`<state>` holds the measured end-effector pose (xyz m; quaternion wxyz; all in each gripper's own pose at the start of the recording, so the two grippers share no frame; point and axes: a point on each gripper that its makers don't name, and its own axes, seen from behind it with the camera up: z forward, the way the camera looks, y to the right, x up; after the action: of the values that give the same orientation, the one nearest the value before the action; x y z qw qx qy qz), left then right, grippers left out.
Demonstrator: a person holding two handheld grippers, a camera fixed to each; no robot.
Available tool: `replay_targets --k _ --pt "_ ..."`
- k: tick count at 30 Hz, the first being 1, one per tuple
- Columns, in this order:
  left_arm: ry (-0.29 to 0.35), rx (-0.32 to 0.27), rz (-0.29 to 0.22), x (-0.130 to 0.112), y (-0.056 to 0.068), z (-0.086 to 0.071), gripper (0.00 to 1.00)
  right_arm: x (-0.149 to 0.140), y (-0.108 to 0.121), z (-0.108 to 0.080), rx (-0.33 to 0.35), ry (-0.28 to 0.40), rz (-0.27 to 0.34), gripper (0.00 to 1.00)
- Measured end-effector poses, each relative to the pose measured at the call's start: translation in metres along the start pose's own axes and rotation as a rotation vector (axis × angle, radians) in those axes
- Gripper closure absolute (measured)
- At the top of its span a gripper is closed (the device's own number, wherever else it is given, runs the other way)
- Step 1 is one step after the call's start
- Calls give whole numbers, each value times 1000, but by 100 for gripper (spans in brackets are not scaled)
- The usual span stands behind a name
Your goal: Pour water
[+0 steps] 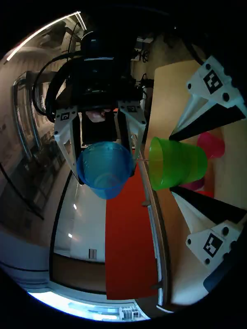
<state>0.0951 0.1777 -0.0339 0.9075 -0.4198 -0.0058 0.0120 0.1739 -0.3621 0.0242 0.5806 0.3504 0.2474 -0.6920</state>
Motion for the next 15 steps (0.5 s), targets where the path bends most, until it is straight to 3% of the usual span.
replay_targets --k 9,15 --pt "1 1 -1 1 0 -1 20 -2 1 1 -4 4 13 12" --pt "0 2 -1 0 0 -2 20 -9 -1 2 -1 4 60 12"
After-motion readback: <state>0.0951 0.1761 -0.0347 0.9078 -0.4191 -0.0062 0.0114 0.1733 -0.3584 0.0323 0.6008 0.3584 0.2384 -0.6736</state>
